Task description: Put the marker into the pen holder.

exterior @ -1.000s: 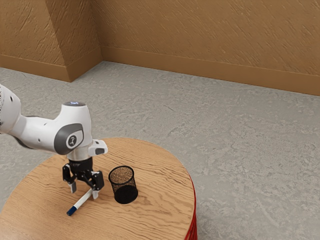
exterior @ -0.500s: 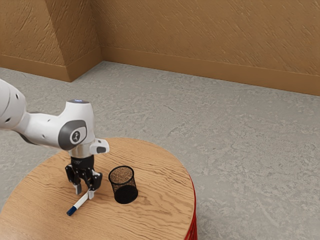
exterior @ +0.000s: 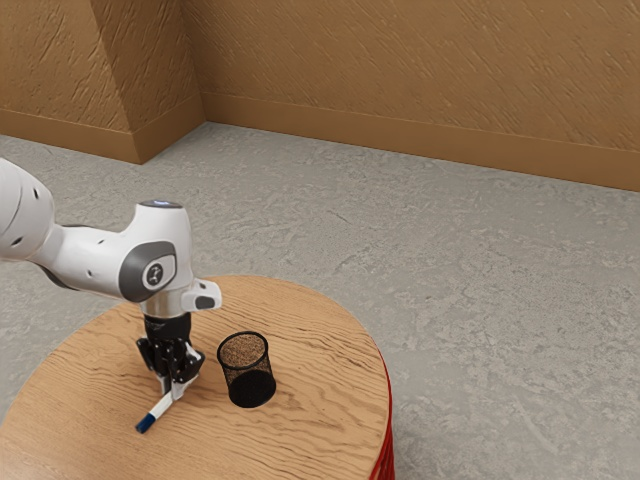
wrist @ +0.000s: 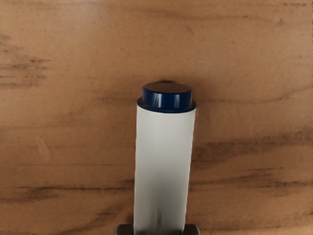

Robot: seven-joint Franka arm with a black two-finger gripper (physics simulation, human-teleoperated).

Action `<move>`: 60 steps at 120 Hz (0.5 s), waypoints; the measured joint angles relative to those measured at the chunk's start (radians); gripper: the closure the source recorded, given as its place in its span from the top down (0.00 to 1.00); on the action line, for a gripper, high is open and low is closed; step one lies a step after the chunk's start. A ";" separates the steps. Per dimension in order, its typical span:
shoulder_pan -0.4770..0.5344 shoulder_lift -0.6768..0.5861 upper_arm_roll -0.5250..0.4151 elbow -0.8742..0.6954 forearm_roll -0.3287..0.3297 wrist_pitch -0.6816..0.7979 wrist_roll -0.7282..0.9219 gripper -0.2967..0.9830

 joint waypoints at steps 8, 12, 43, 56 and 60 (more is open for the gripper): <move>0.000 0.001 0.000 0.000 0.004 0.000 0.001 0.20; 0.000 0.001 0.000 0.000 0.006 0.001 0.000 0.19; -0.004 -0.090 -0.016 -0.001 0.035 0.014 -0.010 0.15; 0.005 -0.200 -0.027 -0.007 0.097 0.058 -0.016 0.15; 0.015 -0.227 -0.040 -0.009 0.119 0.085 -0.018 0.15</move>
